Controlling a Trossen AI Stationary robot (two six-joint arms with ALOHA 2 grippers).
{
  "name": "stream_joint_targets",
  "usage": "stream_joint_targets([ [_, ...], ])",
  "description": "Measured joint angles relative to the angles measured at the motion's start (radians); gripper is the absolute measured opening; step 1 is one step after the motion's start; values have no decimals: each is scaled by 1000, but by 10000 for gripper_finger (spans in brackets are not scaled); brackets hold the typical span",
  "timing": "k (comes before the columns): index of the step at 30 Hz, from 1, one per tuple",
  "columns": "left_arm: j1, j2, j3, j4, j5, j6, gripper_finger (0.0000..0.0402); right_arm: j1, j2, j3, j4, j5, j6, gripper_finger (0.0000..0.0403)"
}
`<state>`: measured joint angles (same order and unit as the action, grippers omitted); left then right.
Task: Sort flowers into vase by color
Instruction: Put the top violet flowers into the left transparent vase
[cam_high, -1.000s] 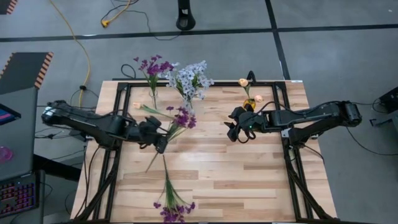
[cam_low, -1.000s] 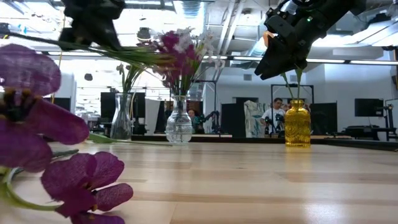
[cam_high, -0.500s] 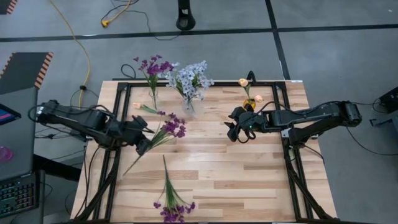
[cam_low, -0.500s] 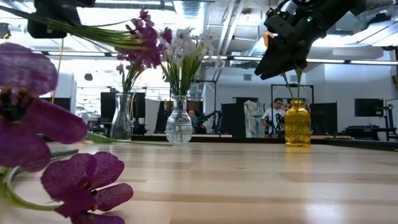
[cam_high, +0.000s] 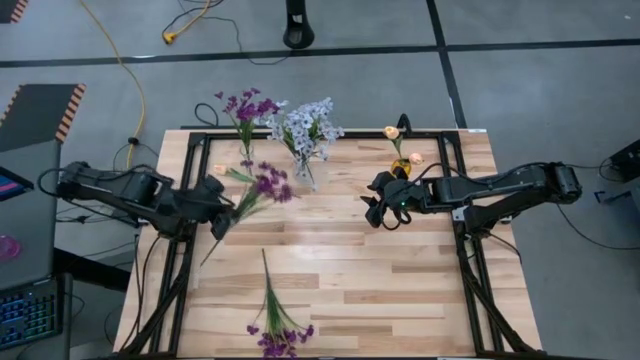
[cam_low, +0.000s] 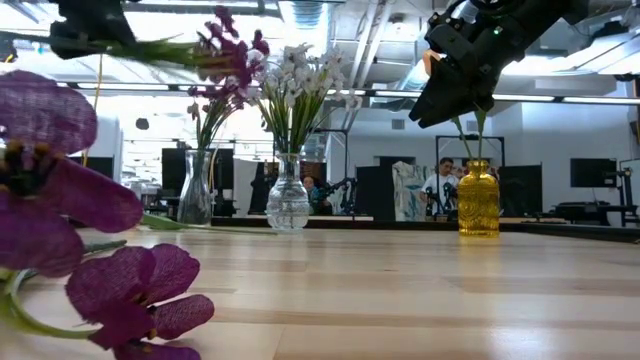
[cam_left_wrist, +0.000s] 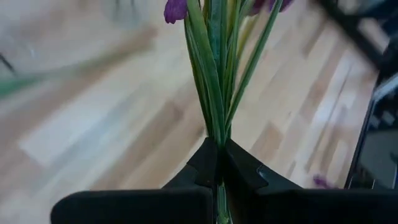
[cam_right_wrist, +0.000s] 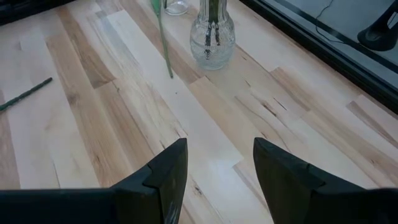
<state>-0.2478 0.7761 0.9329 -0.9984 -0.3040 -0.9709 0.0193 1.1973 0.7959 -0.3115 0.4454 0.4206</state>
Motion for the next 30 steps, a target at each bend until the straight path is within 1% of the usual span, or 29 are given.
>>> stream_joint_targets([
  [3,0,-59,0,30,-116,49,0,0,0,0,0,0,0,209],
  [8,0,-144,-1,73,-349,156,0,0,0,0,0,0,0,209],
  [13,1,-216,-58,224,-596,341,0,0,0,0,4,0,0,209],
  [17,1,-257,-126,391,-749,487,0,0,0,0,7,0,-1,209],
  [21,19,-304,-219,603,-809,637,0,0,0,0,7,1,-1,209],
  [24,60,-354,-313,785,-795,750,0,0,0,0,7,2,-1,209],
  [26,102,-394,-375,924,-737,835,0,0,0,0,8,2,-1,209],
  [30,219,-461,-487,1202,-565,993,0,0,0,0,9,3,-1,209],
])
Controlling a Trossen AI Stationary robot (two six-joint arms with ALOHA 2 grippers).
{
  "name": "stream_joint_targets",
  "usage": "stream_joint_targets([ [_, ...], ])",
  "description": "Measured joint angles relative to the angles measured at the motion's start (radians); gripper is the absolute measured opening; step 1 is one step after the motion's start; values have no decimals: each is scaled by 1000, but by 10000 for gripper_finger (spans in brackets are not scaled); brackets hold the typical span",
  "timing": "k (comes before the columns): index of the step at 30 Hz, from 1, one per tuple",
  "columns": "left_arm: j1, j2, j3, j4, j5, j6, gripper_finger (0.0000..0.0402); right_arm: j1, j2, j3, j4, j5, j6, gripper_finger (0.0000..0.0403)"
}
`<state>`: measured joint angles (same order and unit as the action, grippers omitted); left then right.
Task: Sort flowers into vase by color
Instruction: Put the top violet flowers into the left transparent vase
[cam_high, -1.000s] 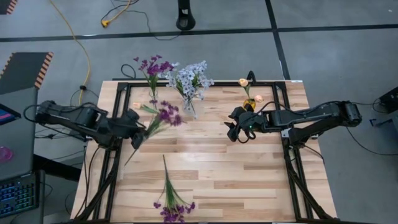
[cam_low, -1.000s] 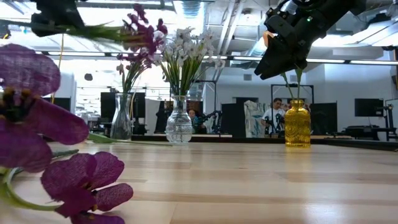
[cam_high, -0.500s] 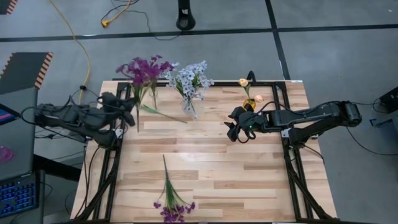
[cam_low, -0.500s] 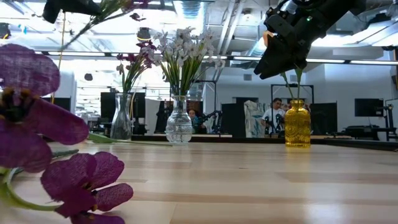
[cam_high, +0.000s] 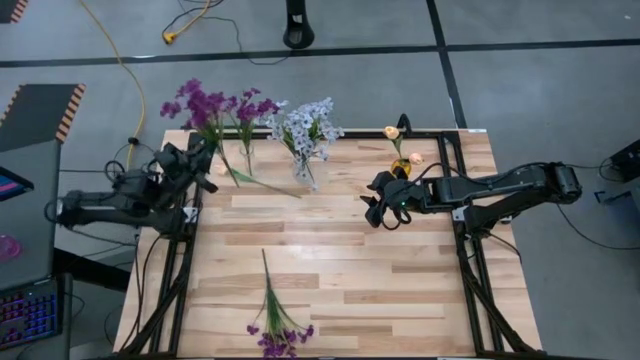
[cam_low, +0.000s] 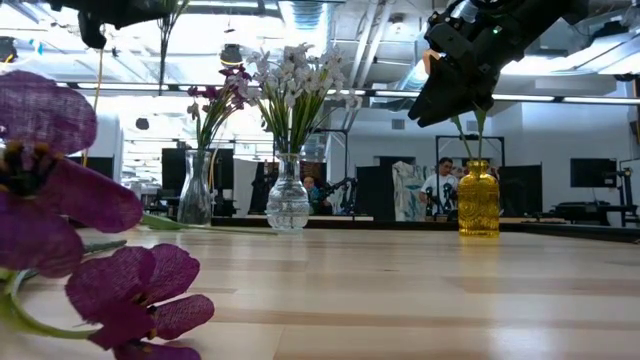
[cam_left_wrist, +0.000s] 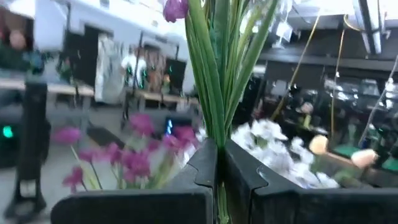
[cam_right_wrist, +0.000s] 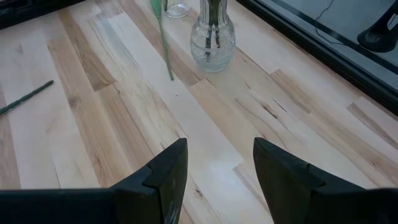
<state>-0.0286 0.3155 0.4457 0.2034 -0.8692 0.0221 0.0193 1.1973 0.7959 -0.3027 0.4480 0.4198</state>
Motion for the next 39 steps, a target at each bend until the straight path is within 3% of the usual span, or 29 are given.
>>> stream_joint_targets([
  [4,140,-37,-45,60,82,46,0,0,0,0,2,0,0,209],
  [8,293,-31,-66,56,240,29,0,0,0,0,6,1,0,209],
  [18,699,88,-66,62,657,-47,0,-1,0,0,7,2,0,209],
  [25,920,175,-67,164,909,-113,0,-1,0,0,7,2,0,209],
  [30,998,240,-74,219,974,-121,0,-1,0,0,8,2,0,209],
  [39,1031,357,-164,524,995,-115,0,-1,0,0,8,2,0,209],
])
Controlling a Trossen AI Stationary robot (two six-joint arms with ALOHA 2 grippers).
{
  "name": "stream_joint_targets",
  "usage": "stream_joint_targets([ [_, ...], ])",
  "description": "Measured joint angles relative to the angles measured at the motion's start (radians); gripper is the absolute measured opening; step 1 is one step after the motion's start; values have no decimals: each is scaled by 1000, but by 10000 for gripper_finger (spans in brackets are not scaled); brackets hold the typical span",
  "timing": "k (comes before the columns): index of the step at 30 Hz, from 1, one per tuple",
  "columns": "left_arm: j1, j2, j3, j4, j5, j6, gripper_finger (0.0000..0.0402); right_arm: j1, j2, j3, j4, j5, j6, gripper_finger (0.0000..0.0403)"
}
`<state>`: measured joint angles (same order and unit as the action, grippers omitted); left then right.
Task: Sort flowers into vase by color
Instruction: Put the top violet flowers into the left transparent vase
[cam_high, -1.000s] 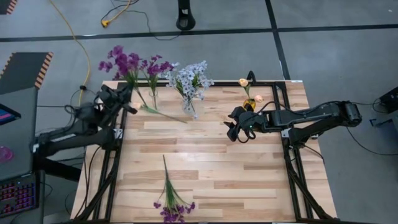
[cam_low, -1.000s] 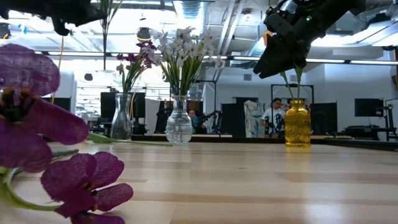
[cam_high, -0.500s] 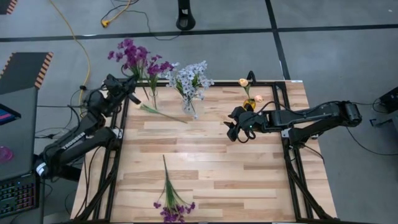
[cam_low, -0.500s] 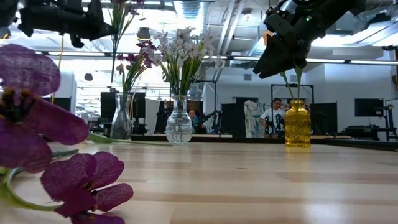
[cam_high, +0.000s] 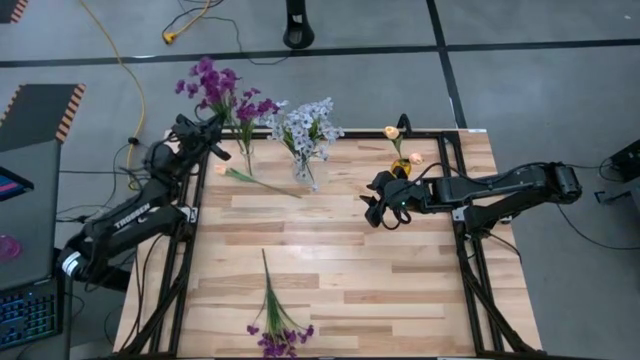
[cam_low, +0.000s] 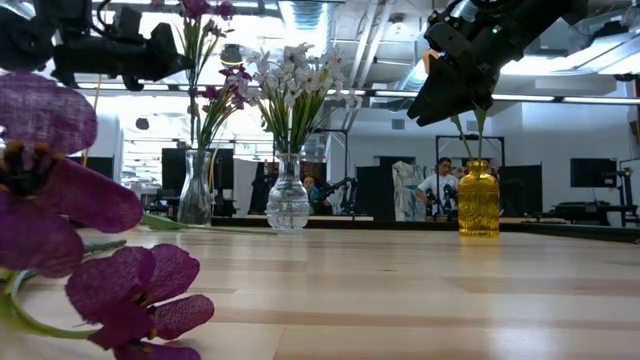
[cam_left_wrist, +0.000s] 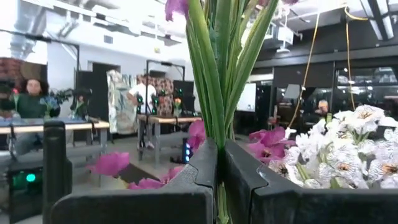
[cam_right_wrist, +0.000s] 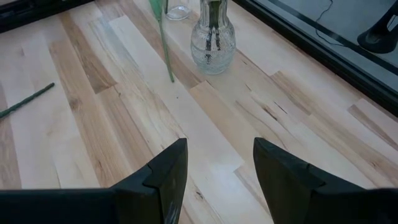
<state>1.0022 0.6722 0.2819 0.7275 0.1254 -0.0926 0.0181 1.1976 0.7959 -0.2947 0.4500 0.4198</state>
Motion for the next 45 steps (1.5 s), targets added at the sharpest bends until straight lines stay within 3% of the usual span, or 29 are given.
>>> stream_joint_targets([
  [10,15,104,-77,178,-7,21,0,0,0,0,1,0,0,209],
  [22,14,193,-78,180,-19,44,0,0,0,0,34,0,0,209],
  [33,14,198,-78,158,-6,44,0,0,0,0,43,0,0,209],
  [45,14,198,-78,152,-6,-22,75,0,0,0,43,0,0,209],
])
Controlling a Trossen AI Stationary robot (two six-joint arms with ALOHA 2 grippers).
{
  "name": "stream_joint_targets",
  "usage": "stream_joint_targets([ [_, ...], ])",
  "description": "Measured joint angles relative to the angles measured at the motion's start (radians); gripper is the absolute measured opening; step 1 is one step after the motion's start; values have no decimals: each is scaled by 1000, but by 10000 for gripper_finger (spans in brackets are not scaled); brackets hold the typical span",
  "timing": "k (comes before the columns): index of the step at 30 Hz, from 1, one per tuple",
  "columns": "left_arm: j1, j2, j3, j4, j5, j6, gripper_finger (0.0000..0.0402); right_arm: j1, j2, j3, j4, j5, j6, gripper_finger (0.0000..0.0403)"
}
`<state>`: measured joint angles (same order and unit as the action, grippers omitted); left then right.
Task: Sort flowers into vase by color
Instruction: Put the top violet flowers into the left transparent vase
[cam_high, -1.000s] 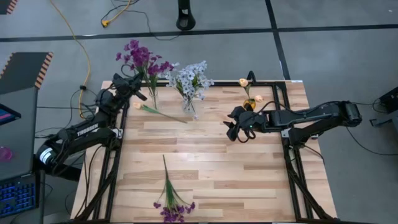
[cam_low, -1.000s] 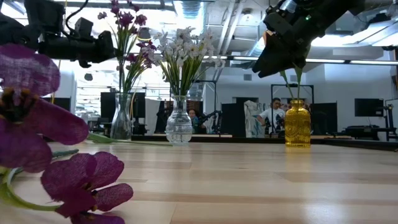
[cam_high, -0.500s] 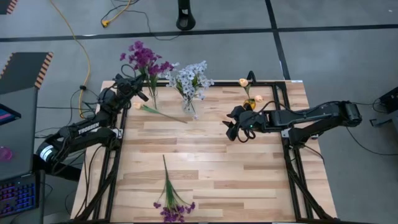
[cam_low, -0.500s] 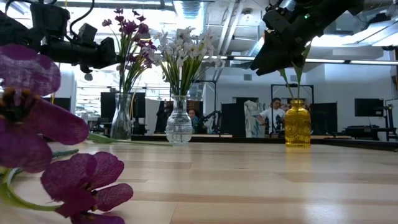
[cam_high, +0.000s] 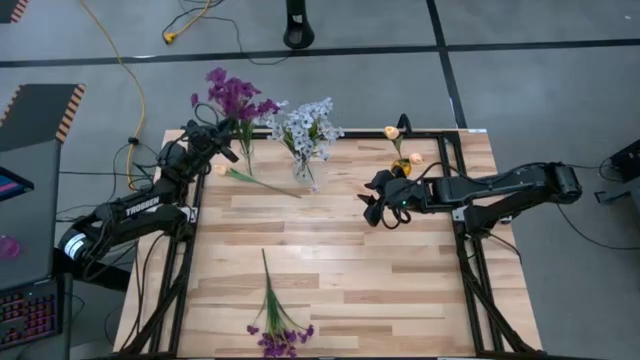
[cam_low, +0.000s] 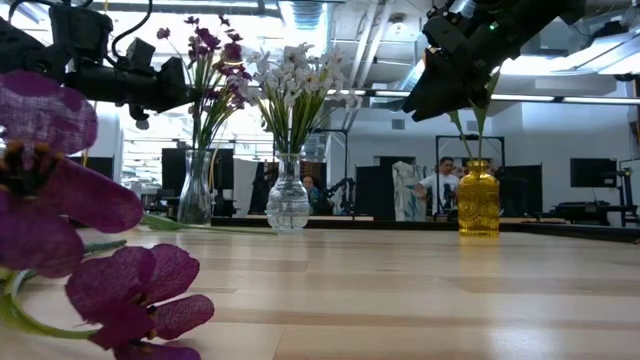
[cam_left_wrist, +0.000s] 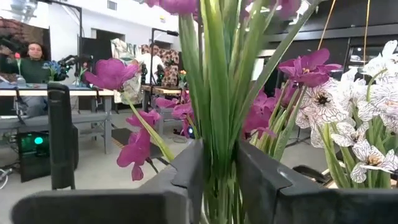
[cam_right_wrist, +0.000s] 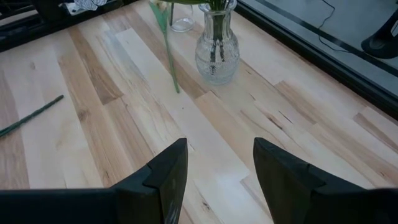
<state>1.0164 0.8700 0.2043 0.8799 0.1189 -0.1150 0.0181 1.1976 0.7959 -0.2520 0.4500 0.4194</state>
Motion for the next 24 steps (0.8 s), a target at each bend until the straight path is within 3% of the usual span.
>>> stream_joint_targets([
  [15,0,-2,0,-5,0,-13,183,0,0,0,0,0,0,209],
  [24,0,-136,0,-253,-53,103,202,0,0,0,-1,0,0,209],
])
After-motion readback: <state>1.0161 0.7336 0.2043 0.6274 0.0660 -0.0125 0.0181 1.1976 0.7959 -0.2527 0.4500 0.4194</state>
